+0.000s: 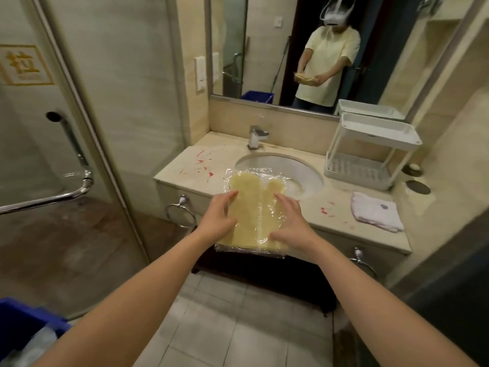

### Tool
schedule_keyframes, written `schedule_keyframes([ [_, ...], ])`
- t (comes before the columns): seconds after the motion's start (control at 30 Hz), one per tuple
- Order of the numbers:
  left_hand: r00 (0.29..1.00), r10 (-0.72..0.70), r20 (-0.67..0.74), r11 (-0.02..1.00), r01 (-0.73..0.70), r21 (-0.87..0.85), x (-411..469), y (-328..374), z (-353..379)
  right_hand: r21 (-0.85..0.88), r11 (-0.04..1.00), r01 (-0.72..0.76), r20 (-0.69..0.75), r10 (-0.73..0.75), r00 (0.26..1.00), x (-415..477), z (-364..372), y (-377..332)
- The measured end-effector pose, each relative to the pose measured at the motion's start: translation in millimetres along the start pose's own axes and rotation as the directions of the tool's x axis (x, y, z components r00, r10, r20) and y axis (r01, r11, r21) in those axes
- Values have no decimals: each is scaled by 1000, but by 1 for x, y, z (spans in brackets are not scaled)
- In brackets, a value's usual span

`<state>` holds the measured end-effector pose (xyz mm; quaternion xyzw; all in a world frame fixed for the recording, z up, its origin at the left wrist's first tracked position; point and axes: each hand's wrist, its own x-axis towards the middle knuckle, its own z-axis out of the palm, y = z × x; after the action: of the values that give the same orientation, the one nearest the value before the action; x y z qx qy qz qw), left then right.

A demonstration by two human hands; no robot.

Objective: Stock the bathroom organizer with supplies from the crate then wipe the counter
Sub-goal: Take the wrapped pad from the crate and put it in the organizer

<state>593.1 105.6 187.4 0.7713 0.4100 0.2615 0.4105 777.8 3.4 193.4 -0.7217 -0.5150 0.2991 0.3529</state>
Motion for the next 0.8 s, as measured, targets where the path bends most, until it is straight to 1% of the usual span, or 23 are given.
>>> schedule_keyframes([
  [0.13,979,34,203,998,-43,42,18,18,22,-11,999,-35,-72,35,997,-5,-29,21],
  [0.27,945,44,323,999,-48,2,39,29,46,-6,997,-83,-135,81,987,-10,-53,44],
  [0.4,932,57,357,997,-36,-67,64,39,75,22,992,-122,-229,124,965,-9,-77,69],
  [0.5,928,100,360,993,-71,-92,85,46,100,39,989,-146,-289,151,945,-2,-95,88],
  [0.6,916,130,380,991,-103,-91,113,56,122,47,978,-202,-330,206,921,11,-114,102],
  [0.7,904,123,409,991,-94,-91,145,65,141,95,963,-253,-362,270,892,28,-132,113],
  [0.8,890,124,439,991,-90,-98,178,72,158,106,952,-286,-380,305,873,51,-151,120],
])
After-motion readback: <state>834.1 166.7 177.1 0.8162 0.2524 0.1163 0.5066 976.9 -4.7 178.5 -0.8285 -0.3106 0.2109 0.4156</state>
